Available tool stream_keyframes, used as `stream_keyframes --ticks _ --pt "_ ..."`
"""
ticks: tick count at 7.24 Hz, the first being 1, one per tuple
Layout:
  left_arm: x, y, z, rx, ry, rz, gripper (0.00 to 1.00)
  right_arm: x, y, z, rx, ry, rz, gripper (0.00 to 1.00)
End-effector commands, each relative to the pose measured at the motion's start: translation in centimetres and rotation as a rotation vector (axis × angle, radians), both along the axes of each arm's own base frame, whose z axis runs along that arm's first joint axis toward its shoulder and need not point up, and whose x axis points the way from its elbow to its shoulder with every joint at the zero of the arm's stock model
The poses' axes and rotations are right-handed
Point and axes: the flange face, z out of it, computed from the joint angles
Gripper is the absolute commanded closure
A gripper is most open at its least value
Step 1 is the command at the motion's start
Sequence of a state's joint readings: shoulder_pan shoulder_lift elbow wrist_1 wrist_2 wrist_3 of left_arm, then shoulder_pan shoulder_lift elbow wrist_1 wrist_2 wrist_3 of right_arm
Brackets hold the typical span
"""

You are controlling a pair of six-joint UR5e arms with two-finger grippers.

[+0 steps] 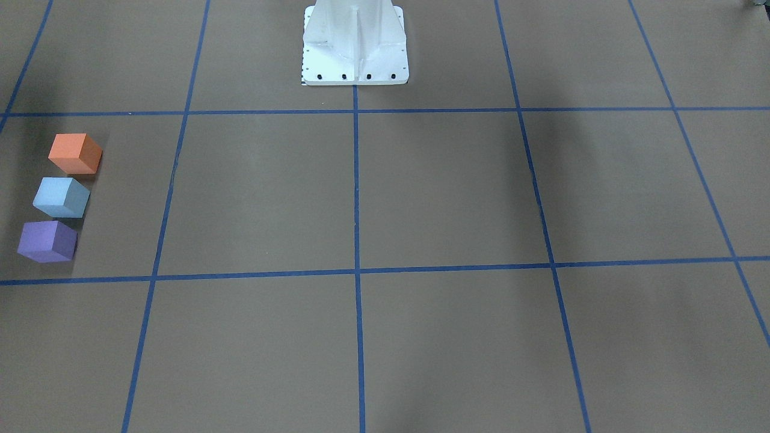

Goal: Place blue block between orange and purple blocks

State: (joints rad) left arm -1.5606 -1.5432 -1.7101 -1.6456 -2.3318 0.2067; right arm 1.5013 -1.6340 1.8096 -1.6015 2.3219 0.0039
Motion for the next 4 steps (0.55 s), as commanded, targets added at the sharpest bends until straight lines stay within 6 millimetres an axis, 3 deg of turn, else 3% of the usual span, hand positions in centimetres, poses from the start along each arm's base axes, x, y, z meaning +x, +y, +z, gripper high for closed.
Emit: stream_keyframes --ticks 1,4 --pt "0.0 0.1 0.8 -0.018 -0.002 -0.001 0.00 -0.5 -0.1 0.2 -0.004 0.001 -0.008 0.00" --pt "0.0 0.0 0.6 -0.016 0.000 -0.002 0.00 -1.5 -0.1 0.2 -0.007 0.002 -0.026 0.00"
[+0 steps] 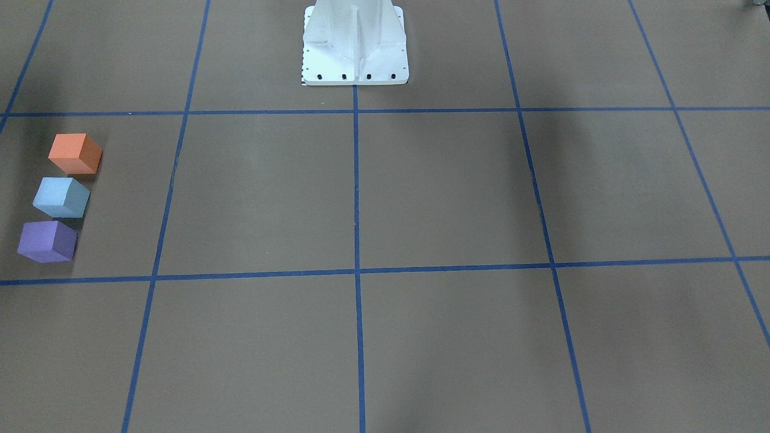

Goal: Place blue block between orange and purple blocks

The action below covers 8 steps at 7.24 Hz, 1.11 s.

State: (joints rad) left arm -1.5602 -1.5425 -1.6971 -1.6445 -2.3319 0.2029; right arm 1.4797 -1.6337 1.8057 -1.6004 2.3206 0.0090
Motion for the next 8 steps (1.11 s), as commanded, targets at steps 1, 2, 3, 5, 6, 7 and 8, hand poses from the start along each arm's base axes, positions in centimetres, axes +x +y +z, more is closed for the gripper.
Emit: stream_keyframes --ticks 1,2,3,5,6,7,8 --pt "0.01 -0.04 -0.31 -0.007 0.002 -0.013 0.00 -0.96 -0.11 -0.04 0.000 0.004 -0.018 0.00" --pt "0.01 -0.06 -0.78 -0.042 0.010 -0.061 0.00 -1.24 -0.06 0.11 -0.003 0.004 -0.024 0.00" --pt "0.02 -0.06 -0.88 -0.051 0.014 -0.071 0.00 -1.33 -0.12 0.19 -0.005 0.004 -0.026 0.00" --pt "0.01 -0.06 -0.87 -0.050 0.012 -0.070 0.00 -1.69 -0.13 0.19 -0.006 0.004 -0.032 0.00" --pt "0.01 -0.06 -0.79 -0.051 0.012 -0.070 0.00 -1.76 -0.13 0.19 -0.006 0.004 -0.034 0.00" --pt "0.02 -0.05 -0.80 -0.051 0.014 -0.070 0.00 -1.84 -0.13 0.19 -0.006 0.004 -0.035 0.00" --pt "0.02 -0.06 -0.88 -0.050 0.014 -0.070 0.00 -1.91 -0.13 0.19 -0.006 0.004 -0.037 0.00"
